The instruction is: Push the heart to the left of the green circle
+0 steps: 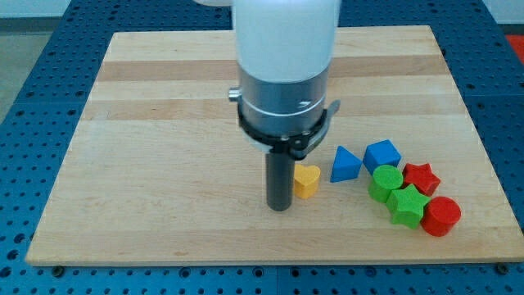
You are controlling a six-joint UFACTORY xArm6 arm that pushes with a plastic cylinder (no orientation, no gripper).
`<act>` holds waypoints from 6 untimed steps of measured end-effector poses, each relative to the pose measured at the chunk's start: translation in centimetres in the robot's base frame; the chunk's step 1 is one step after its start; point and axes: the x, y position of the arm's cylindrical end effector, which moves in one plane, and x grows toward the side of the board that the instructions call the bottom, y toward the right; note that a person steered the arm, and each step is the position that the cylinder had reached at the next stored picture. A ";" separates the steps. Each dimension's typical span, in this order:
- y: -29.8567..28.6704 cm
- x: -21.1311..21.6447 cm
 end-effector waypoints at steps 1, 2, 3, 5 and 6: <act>-0.1 -0.2; 1.4 -1.0; 2.4 -0.9; 0.1 -2.0; 0.6 -4.6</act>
